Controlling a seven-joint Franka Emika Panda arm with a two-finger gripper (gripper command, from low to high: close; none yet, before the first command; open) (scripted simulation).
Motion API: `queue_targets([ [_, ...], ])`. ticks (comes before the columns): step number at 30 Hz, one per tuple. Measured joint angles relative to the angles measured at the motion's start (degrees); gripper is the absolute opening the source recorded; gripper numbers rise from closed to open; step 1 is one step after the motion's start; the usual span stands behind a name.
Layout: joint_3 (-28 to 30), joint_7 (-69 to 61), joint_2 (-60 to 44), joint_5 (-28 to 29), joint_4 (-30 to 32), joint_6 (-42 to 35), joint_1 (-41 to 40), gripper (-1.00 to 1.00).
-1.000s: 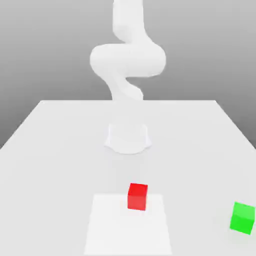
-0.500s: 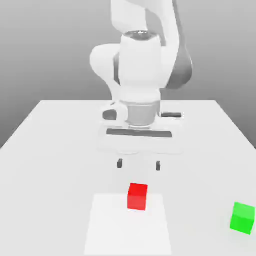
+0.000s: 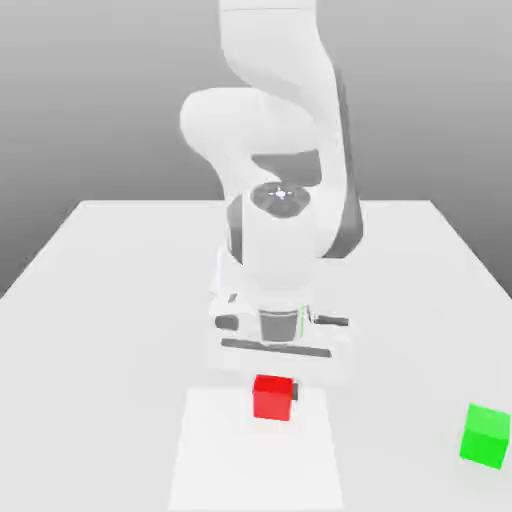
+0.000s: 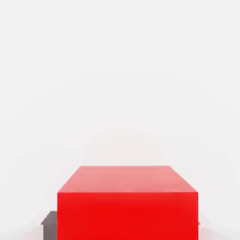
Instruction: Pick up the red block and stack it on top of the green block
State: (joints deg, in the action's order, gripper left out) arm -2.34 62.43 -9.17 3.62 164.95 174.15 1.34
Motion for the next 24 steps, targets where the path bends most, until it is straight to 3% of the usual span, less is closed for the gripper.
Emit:
queue_targets([
  [7, -0.9, -3.8, 12.9, -4.1, 1.2, -11.7, 1.2, -1.00],
  [20, -11.9, -35.2, 1.1, 0.4, -24.2, -25.7, 17.6, -1.00],
  [24, -11.8, -36.2, -5.9, 4.2, -27.3, -22.1, 19.9, -1.00],
])
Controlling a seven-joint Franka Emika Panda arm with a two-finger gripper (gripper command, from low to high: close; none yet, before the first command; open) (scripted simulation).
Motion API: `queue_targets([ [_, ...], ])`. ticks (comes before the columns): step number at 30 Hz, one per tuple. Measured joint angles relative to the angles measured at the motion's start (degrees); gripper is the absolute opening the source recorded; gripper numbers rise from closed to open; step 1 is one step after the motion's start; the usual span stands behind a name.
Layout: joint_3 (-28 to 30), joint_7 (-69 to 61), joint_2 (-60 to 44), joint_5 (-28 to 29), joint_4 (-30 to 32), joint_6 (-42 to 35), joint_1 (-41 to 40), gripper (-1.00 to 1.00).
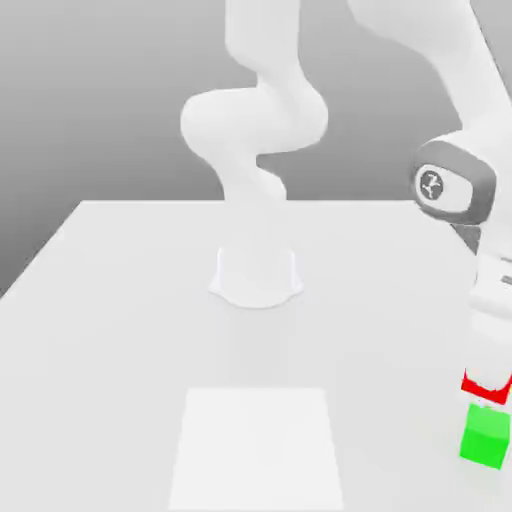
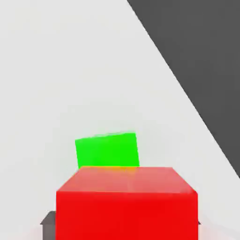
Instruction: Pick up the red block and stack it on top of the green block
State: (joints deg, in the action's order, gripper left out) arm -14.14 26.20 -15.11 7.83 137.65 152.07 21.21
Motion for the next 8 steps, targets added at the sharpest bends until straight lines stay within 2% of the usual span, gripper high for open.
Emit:
queue_targets([
  [1, 0.7, 0.7, -2.0, 1.1, -0.2, 1.7, 0.6, -1.00],
  [2, 1.0, 1.3, -3.4, 2.0, -0.3, 2.9, 0.8, 1.00],
  [8, 1.2, 1.5, -4.1, 2.4, -0.4, 3.5, 1.0, 1.00],
])
